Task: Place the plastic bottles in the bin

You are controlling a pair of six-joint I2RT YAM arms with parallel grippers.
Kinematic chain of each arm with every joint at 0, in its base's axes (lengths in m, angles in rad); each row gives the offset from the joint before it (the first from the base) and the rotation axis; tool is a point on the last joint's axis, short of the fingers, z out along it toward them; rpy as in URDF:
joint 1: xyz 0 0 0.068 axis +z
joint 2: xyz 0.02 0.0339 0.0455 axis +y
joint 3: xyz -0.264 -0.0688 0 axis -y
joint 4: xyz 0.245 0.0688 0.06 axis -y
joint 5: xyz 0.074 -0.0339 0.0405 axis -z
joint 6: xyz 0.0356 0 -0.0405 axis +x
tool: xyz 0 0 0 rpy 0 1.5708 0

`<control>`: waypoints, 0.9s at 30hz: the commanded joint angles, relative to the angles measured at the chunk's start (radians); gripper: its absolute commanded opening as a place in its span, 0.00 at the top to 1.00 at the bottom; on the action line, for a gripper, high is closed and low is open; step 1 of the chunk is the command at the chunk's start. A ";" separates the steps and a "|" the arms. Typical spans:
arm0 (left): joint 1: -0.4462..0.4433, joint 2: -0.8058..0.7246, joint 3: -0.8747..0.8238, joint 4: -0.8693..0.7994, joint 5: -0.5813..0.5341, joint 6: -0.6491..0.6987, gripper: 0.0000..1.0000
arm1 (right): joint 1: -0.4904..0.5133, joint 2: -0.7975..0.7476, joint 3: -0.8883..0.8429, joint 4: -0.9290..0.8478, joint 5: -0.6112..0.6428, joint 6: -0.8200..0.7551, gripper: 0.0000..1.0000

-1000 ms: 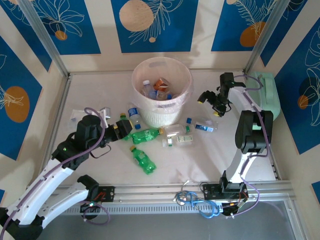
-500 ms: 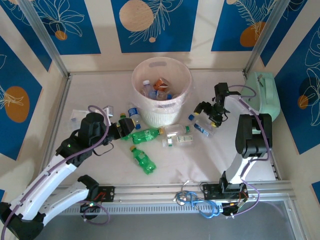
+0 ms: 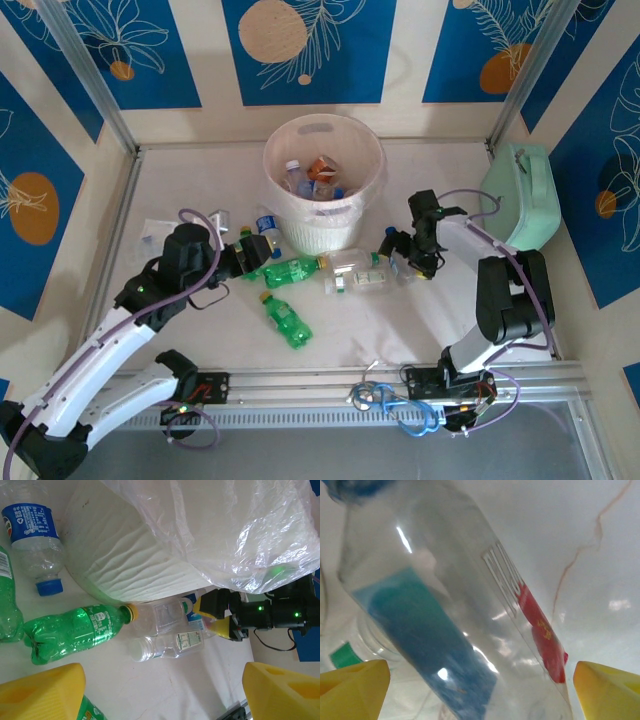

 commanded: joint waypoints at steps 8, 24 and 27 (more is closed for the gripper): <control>0.013 0.001 -0.010 0.025 0.027 -0.003 0.18 | 0.025 0.001 -0.019 -0.020 0.077 0.010 0.16; 0.014 0.009 0.013 0.014 0.055 0.007 0.16 | 0.048 0.016 -0.051 -0.005 0.112 0.005 0.34; 0.013 0.009 0.021 0.010 0.055 0.008 0.16 | 0.058 -0.030 -0.063 -0.014 0.119 0.018 0.38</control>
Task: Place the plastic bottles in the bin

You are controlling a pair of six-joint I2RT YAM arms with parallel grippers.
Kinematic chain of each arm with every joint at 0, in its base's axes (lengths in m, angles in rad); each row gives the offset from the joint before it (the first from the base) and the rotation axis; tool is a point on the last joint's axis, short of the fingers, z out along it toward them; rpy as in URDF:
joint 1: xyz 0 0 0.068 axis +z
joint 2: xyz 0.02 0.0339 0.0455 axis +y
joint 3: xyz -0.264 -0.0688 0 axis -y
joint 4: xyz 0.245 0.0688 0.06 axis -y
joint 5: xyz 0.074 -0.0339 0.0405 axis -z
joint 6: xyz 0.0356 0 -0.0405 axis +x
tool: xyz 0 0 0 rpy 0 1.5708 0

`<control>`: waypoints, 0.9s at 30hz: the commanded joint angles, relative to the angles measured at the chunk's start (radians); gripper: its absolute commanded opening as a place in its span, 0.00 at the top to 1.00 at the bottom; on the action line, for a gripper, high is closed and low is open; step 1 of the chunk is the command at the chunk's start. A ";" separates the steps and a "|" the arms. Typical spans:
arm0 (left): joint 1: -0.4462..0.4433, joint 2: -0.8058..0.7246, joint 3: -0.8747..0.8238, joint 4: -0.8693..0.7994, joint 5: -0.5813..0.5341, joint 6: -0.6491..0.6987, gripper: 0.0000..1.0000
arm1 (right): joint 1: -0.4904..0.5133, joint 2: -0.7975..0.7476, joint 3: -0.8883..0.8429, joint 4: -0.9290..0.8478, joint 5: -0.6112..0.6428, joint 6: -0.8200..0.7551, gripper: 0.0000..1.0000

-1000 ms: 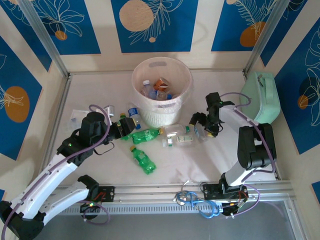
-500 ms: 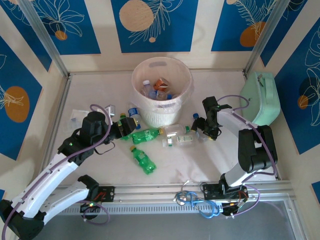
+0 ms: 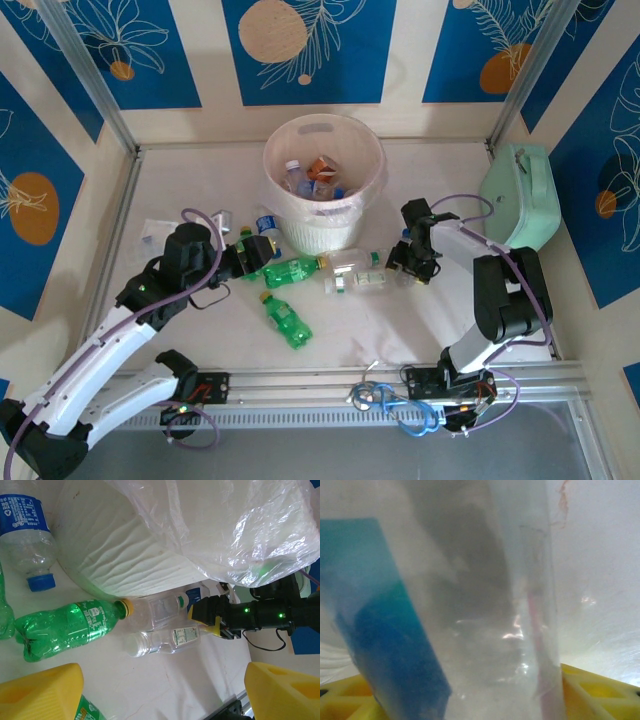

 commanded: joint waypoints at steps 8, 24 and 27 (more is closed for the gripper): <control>0.015 0.019 0.054 0.002 0.022 0.016 0.15 | 0.020 -0.250 -0.039 -0.075 0.012 0.042 0.45; 0.018 0.213 0.374 0.091 0.255 0.072 0.10 | 0.585 -0.822 0.150 -0.116 0.133 0.033 0.48; 0.015 0.278 0.436 0.137 0.294 0.059 0.11 | 0.762 -0.735 0.230 -0.088 0.250 0.000 0.48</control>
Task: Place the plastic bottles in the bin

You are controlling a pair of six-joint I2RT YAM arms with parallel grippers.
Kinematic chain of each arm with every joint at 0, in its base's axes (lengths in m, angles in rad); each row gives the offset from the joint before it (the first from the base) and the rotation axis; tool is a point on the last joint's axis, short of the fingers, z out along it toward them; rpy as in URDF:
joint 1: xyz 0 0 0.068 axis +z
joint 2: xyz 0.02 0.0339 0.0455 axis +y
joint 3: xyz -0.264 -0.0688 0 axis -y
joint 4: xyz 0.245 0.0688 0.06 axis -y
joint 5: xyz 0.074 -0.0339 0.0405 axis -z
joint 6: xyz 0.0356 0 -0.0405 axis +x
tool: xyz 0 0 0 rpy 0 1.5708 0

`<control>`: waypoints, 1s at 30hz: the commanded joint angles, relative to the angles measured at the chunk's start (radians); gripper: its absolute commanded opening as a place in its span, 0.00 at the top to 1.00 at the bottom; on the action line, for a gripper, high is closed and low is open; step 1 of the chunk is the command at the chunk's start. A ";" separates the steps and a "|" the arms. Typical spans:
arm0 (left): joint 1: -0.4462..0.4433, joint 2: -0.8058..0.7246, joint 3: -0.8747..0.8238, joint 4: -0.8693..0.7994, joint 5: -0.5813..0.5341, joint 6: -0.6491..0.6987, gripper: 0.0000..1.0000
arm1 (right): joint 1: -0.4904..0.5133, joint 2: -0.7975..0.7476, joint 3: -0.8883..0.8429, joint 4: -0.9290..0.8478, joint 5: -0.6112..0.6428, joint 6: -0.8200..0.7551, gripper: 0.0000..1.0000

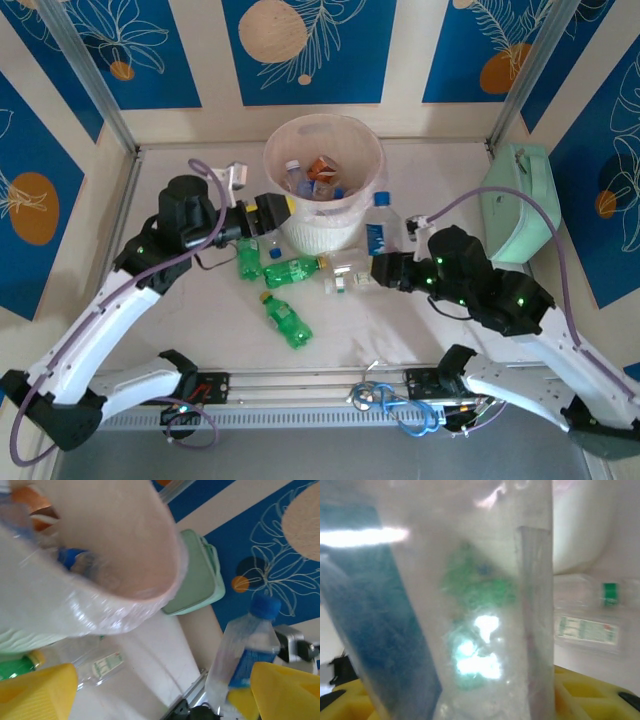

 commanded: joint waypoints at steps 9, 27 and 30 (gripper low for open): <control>0.006 0.100 0.092 0.164 0.161 -0.053 0.14 | 0.275 0.300 0.211 0.074 0.192 -0.108 0.48; 0.000 0.108 0.043 0.228 0.258 -0.065 0.46 | 0.296 0.432 0.338 0.002 0.267 -0.101 0.48; 0.001 0.108 0.035 0.232 0.253 -0.065 0.52 | 0.299 0.434 0.344 -0.002 0.269 -0.098 0.47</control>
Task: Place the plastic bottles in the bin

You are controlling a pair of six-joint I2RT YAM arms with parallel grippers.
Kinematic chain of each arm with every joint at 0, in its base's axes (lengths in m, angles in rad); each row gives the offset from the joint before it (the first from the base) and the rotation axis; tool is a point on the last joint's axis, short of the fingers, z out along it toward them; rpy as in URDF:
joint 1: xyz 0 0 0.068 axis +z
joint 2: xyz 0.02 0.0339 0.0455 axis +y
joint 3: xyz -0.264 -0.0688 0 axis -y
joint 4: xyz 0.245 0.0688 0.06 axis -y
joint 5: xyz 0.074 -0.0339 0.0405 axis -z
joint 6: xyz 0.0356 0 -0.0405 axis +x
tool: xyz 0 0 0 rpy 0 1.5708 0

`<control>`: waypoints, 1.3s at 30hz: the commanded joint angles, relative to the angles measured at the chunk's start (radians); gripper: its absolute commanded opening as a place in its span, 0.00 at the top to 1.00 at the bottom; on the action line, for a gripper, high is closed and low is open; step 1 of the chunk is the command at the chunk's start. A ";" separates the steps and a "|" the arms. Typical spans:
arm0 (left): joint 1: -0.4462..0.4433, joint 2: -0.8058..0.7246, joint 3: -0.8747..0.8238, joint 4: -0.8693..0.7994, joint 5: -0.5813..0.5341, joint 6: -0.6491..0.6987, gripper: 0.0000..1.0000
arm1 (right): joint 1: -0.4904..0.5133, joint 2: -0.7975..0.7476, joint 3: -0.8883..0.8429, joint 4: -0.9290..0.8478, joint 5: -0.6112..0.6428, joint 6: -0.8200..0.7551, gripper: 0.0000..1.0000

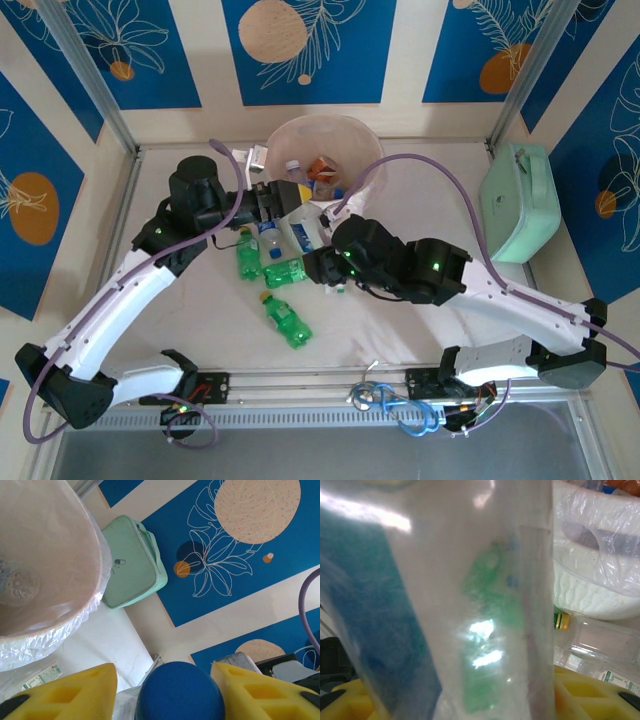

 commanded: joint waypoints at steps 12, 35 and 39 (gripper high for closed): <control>0.006 0.000 -0.030 0.087 -0.037 -0.032 0.72 | 0.014 -0.021 0.050 -0.039 0.062 0.020 0.35; 0.141 0.272 0.259 0.384 -0.382 -0.128 0.75 | -0.020 -0.384 -0.094 -0.381 0.342 0.426 0.12; 0.139 0.382 0.311 0.420 -0.401 -0.173 0.76 | -0.023 -0.381 -0.123 -0.419 0.331 0.492 0.12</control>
